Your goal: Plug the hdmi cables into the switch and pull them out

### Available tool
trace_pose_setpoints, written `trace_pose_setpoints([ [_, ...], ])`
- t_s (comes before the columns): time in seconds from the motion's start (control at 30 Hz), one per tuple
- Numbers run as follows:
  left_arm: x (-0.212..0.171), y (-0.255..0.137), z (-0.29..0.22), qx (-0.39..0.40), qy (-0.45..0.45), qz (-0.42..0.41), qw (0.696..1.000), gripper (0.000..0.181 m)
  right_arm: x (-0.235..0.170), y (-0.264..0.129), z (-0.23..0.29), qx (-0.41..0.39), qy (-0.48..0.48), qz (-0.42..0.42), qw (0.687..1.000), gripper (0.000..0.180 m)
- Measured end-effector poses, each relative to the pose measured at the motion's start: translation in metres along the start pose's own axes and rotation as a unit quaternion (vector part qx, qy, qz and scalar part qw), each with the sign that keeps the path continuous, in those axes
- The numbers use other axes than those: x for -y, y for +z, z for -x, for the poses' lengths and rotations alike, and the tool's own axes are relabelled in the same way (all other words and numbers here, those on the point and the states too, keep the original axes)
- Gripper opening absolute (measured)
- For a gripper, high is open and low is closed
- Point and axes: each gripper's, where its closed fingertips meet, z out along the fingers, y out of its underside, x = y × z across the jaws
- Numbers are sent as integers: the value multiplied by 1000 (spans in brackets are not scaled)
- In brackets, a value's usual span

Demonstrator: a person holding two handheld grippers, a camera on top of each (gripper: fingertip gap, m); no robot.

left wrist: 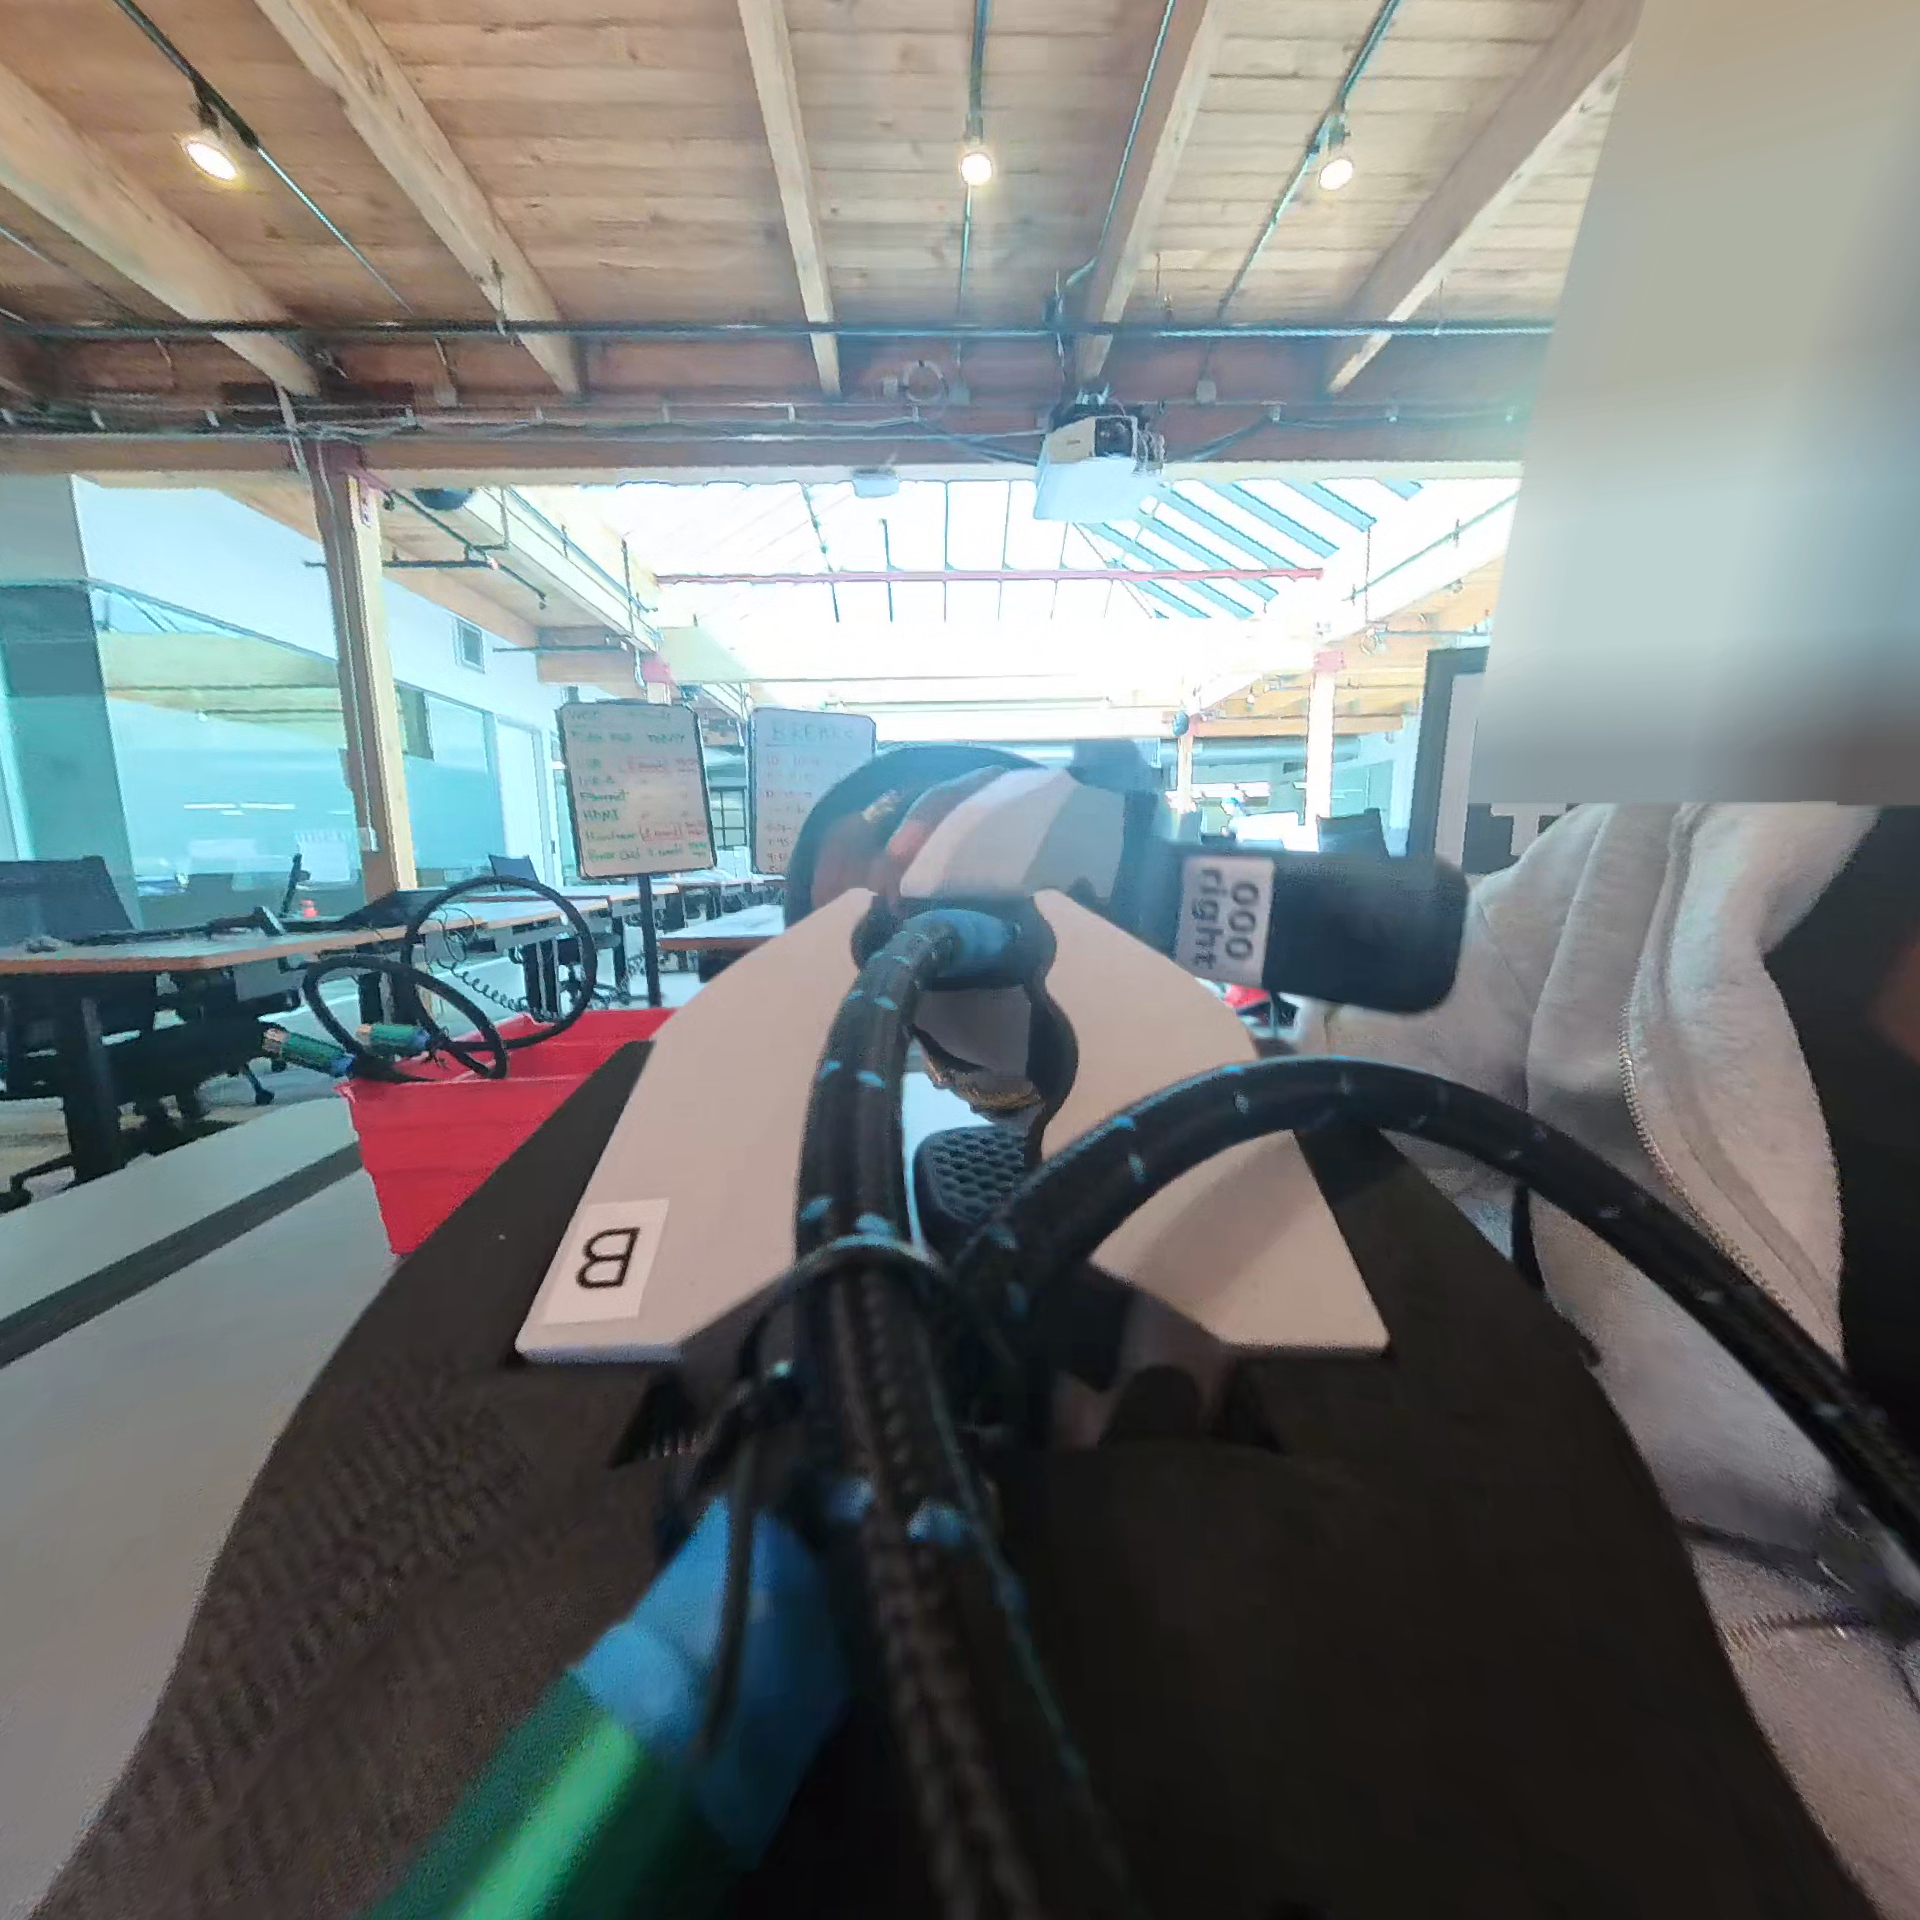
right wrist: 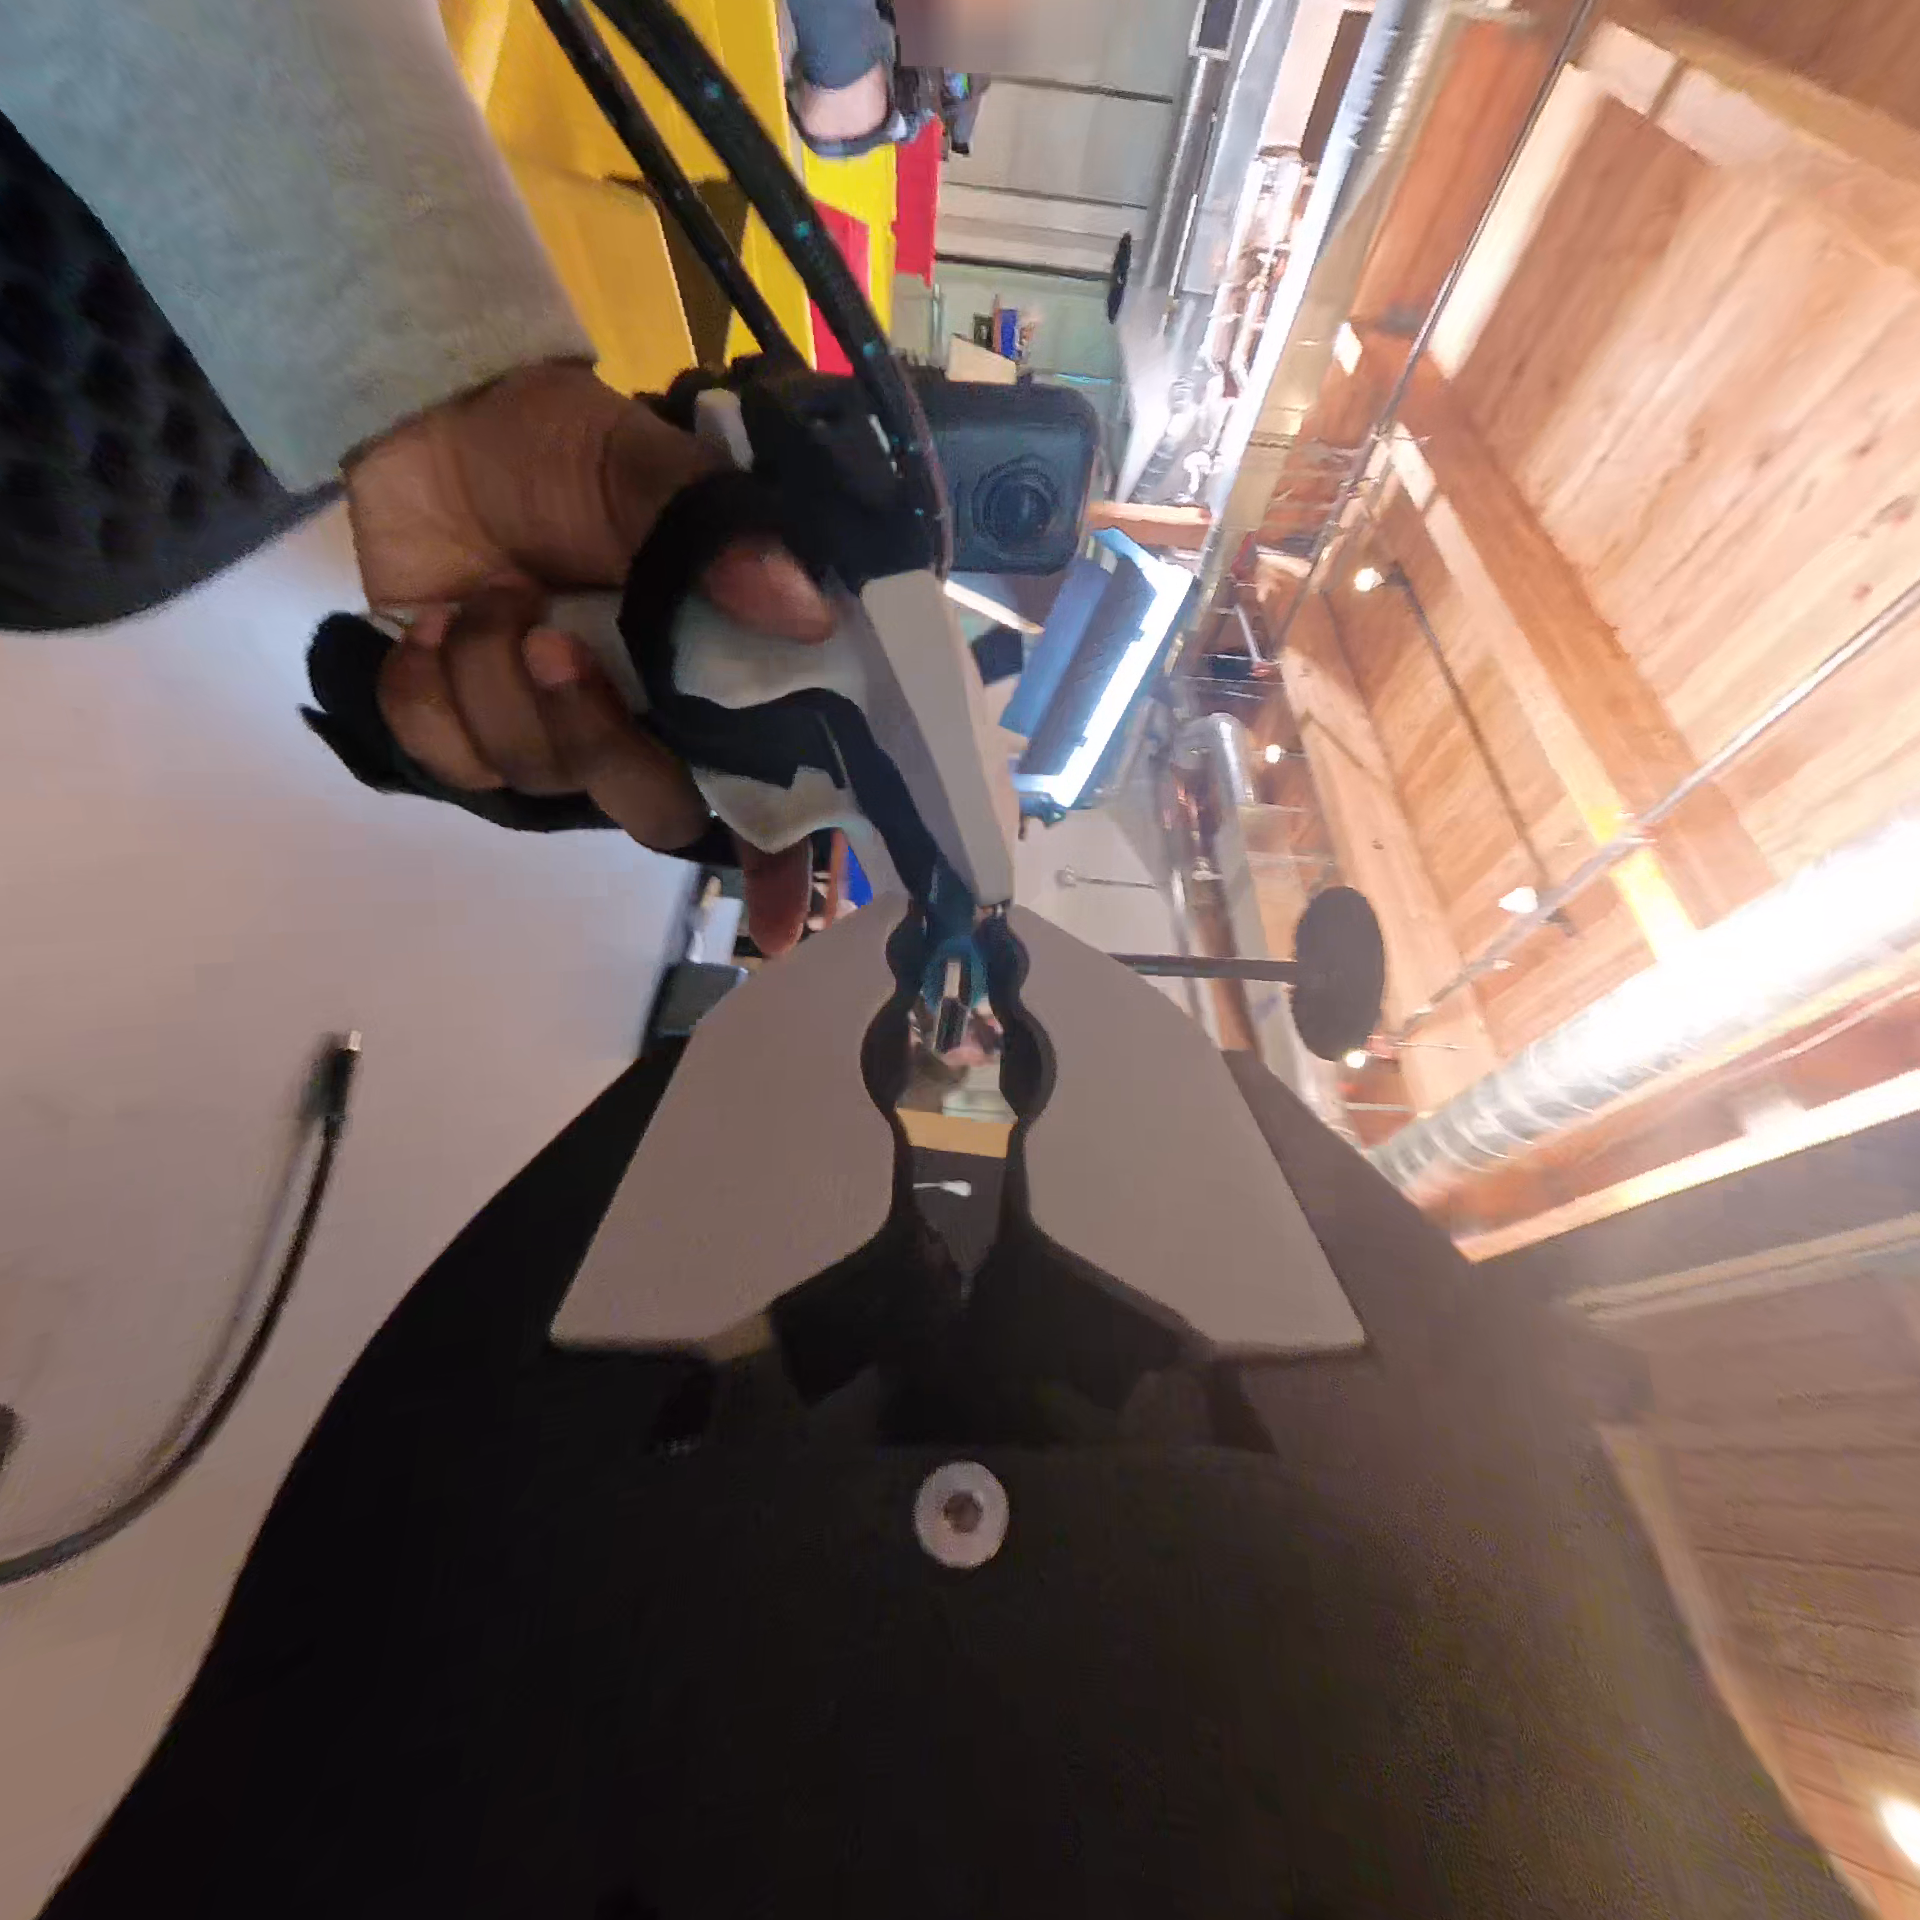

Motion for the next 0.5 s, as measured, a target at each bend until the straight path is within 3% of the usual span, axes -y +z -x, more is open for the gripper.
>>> trace_pose_setpoints([
  [0.03,-4,1,-1,-4,-2,13,1000,23,0,-2,0,6,14,-7,1000,11],
  [0.13,-14,3,1,-1,-14,44,999,23,-4,-5,2,17,13,-4,1000,11],
  [0.5,-16,2,7,7,-44,41,998,21,-9,-5,13,42,-23,15,999,13],
])
